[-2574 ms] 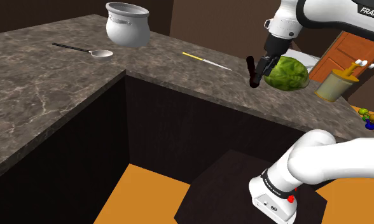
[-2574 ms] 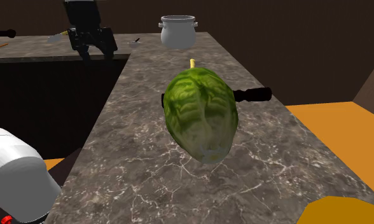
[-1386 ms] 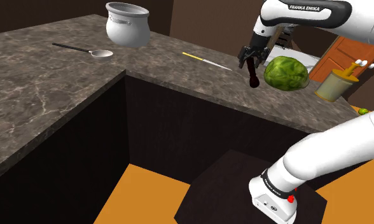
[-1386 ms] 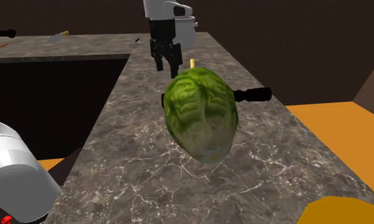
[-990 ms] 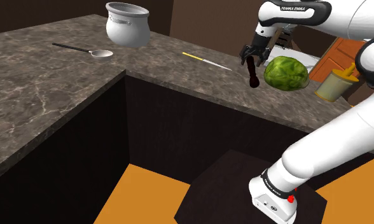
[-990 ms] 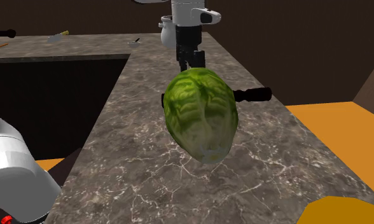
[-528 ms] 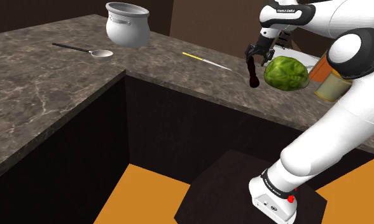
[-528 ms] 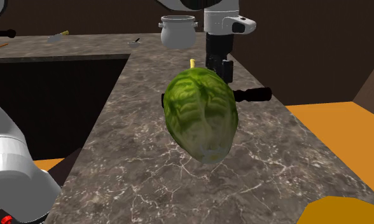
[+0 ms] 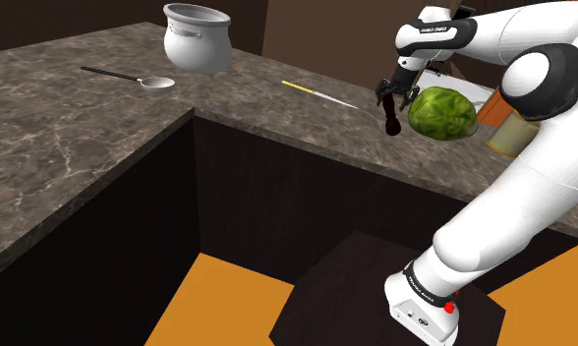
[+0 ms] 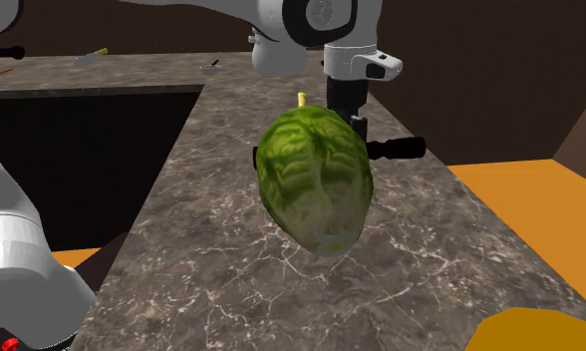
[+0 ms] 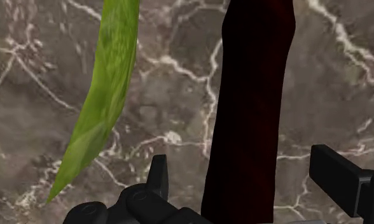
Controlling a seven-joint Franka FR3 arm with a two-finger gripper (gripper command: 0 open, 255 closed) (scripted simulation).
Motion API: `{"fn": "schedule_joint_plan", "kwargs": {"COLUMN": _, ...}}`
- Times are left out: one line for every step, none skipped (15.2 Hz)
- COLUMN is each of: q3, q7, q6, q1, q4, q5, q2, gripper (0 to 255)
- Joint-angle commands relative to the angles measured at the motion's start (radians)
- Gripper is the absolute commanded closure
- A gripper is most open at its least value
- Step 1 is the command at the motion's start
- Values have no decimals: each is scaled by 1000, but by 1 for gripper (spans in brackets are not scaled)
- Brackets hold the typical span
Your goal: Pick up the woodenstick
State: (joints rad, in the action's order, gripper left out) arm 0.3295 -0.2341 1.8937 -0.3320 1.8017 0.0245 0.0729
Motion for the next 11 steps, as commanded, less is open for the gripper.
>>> {"fn": "schedule_joint_plan", "kwargs": {"q3": 0, "q7": 0, "q6": 11, "q1": 0, "q4": 10, "q5": 0, "q2": 0, "gripper": 0}}
{"fn": "schedule_joint_plan", "kwargs": {"q3": 0, "q7": 0, "q6": 11, "q1": 0, "q4": 12, "q5": 0, "q2": -1, "gripper": 255}}
{"fn": "schedule_joint_plan", "kwargs": {"q3": 1, "q7": 1, "q6": 10, "q1": -1, "q4": 10, "q5": 0, "q2": 0, "gripper": 255}}
{"fn": "schedule_joint_plan", "kwargs": {"q3": 1, "q7": 1, "q6": 10, "q1": -1, "q4": 10, "q5": 0, "q2": -1, "gripper": 255}}
{"fn": "schedule_joint_plan", "kwargs": {"q3": 1, "q7": 1, "q6": 11, "q1": -1, "q4": 11, "q5": 0, "q2": -1, "gripper": 255}}
{"fn": "schedule_joint_plan", "kwargs": {"q3": 1, "q7": 1, "q6": 11, "q1": -1, "q4": 11, "q5": 0, "q2": -1, "gripper": 255}}
{"fn": "schedule_joint_plan", "kwargs": {"q3": 1, "q7": 1, "q6": 11, "q1": -1, "q4": 11, "q5": 0, "q2": -1, "gripper": 255}}
{"fn": "schedule_joint_plan", "kwargs": {"q3": 1, "q7": 1, "q6": 10, "q1": -1, "q4": 10, "q5": 0, "q2": -1, "gripper": 255}}
{"fn": "schedule_joint_plan", "kwargs": {"q3": 1, "q7": 1, "q6": 10, "q1": -1, "q4": 10, "q5": 0, "q2": 0, "gripper": 255}}
{"fn": "schedule_joint_plan", "kwargs": {"q3": 1, "q7": 1, "q6": 10, "q1": -1, "q4": 10, "q5": 0, "q2": 0, "gripper": 255}}
{"fn": "schedule_joint_plan", "kwargs": {"q3": 0, "q7": 0, "q6": 11, "q1": 0, "q4": 10, "q5": 0, "q2": 1, "gripper": 255}}
